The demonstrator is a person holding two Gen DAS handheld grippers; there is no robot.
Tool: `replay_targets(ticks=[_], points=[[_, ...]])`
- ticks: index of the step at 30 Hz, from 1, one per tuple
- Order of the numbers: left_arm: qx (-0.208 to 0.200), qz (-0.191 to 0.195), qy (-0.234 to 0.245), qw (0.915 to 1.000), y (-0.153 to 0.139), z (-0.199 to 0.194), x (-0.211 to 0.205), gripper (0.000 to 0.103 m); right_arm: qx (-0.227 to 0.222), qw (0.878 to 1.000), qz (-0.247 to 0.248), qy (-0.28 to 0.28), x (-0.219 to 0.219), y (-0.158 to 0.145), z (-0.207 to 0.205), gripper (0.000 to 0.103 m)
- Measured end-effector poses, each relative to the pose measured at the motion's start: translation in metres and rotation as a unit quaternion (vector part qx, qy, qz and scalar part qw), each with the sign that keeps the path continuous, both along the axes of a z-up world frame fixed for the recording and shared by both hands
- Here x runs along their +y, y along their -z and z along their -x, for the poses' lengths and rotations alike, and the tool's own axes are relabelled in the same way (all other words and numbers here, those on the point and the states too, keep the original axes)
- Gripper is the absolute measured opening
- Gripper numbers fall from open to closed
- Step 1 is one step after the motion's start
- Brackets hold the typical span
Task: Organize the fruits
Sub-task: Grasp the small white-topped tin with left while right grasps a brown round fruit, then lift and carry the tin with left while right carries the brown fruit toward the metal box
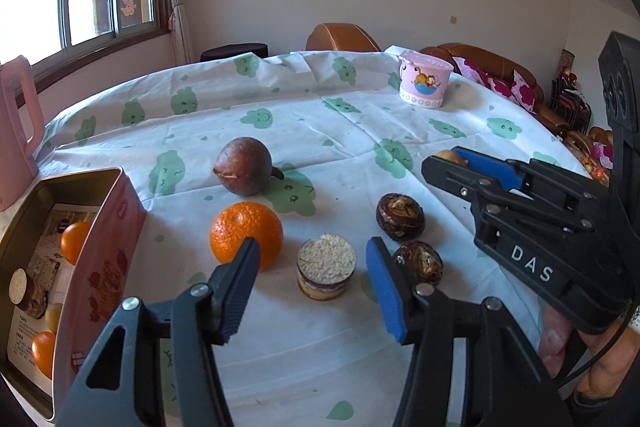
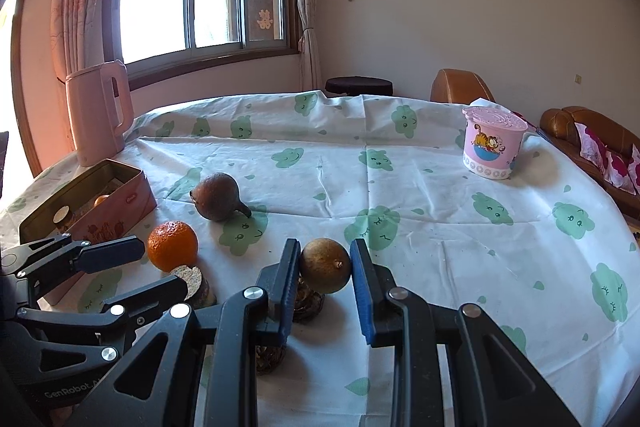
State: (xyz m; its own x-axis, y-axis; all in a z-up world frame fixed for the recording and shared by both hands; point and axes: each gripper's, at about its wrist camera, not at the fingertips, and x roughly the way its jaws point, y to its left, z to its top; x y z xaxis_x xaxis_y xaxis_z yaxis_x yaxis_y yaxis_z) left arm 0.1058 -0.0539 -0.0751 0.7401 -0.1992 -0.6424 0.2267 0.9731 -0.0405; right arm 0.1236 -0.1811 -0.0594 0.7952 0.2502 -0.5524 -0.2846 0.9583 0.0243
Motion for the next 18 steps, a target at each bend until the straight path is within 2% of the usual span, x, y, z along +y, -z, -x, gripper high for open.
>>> replay_targets(ticks=[3,6,10,18], points=[[0.013,-0.012,0.006,0.9998,0.003,-0.004,-0.006,0.057,-0.002,1.0,0.0,-0.001,0.0,0.0,0.001,0.027],[0.038,-0.005,0.011,0.9992,0.009,-0.012,-0.005,0.035,-0.002,1.0,-0.002,-0.003,0.0,0.0,0.001,0.027],[0.032,-0.001,0.012,0.9994,0.007,-0.01,-0.004,0.035,-0.004,1.0,0.001,-0.007,0.001,0.0,0.002,0.027],[-0.011,0.016,-0.015,0.9997,-0.002,0.001,0.007,0.035,-0.014,1.0,-0.006,-0.014,0.0,-0.002,0.005,0.027]])
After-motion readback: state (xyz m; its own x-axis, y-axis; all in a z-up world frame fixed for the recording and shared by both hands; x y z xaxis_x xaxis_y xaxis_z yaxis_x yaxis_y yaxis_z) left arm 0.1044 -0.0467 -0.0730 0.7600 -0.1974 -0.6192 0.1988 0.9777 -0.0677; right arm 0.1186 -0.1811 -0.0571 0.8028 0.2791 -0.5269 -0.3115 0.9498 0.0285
